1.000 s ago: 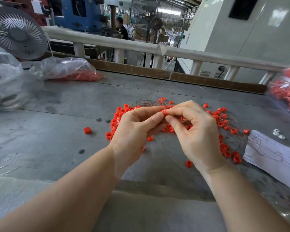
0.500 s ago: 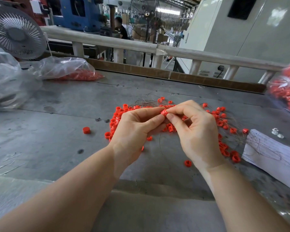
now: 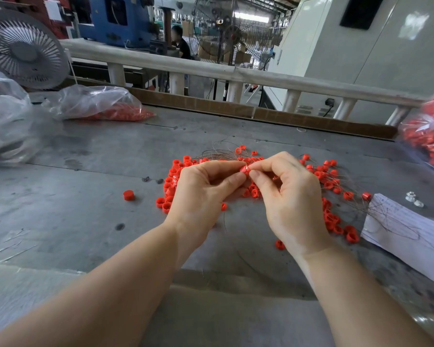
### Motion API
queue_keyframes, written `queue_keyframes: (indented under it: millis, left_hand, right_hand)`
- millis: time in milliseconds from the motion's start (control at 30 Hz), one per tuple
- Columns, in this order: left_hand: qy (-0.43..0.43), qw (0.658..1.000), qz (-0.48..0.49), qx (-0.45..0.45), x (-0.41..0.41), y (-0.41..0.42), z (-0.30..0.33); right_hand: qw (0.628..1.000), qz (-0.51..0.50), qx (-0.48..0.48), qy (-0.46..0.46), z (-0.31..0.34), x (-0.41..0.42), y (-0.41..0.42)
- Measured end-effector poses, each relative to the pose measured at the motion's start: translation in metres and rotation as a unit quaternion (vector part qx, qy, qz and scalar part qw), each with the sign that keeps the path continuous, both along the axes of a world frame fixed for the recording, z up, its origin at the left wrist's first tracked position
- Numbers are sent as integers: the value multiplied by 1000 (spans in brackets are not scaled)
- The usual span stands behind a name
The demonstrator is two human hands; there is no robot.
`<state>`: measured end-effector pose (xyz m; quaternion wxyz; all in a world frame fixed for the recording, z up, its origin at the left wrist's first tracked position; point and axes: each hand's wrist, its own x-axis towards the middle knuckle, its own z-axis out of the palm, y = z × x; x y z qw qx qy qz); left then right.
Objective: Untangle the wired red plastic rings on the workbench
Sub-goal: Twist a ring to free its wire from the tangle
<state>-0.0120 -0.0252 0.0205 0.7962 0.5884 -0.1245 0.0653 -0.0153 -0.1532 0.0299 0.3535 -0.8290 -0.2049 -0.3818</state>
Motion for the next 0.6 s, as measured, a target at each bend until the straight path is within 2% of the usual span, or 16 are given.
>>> queue_keyframes:
  millis: [400,600]
  left_hand:
    - [28,999,-14,-24,-1,2,0]
    - [47,999,-22,-9,1,3,-1]
  right_hand:
    - [998,9,-59,-36,0,-2,2]
    - [999,31,-15,-16,0,0,-1]
